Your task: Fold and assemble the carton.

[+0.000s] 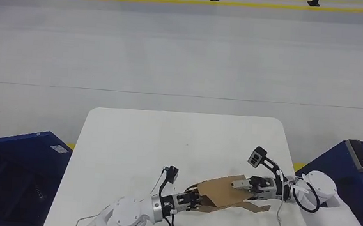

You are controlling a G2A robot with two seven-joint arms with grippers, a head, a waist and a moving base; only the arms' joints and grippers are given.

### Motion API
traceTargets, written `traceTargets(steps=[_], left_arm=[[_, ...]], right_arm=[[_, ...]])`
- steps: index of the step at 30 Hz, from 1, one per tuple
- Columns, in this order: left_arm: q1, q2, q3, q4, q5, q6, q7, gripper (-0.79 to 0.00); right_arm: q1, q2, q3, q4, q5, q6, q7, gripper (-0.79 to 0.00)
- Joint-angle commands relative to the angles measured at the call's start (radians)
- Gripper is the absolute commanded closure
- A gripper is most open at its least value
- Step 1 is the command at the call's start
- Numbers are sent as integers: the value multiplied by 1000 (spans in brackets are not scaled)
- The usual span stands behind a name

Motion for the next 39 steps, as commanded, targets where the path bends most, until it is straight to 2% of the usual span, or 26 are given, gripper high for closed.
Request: traceTargets(steps=[1,3,5,9,10,11,17,19,23,26,28,30,39], left_arm=[[-2,-1,2,3,2,2,-1,0],[-3,-2,4,6,2,4,0,0],[-5,-3,5,10,1,5,1,0],[-9,-3,5,17,4,4,-1,0],[-9,-3,3,18,3,3,-2,-203],[-9,-3,1,18,4,2,0,-785],[14,5,-47,-14,-8,-59,21,-785],[33,10,-82,-30,-29,-95,33,-785],[65,26,-171,-49,17,-145,103,-785],[90,32,-234,-69,88,-205,224,-785],[103,32,-282,-83,223,-289,392,-785],[124,27,-308,-103,421,-397,612,-785],[124,27,-308,-103,421,-397,612,-785]], right_arm=[[0,0,-3,0,-1,-3,-3,-215],[1,-1,-7,0,-3,-5,-5,-188],[2,-1,-10,1,-3,-4,-6,0],[9,-3,-12,6,7,-8,-29,0],[12,-4,-13,9,14,-8,-38,0],[15,-5,-14,13,25,-4,-48,0],[47,-13,-9,49,102,19,-121,0],[63,-17,0,67,124,-4,-172,0],[63,-17,0,67,124,-4,-172,0],[63,-17,0,67,124,-4,-172,0],[63,-17,0,67,124,-4,-172,0],[63,-17,0,67,124,-4,-172,0],[63,-17,0,67,124,-4,-172,0]])
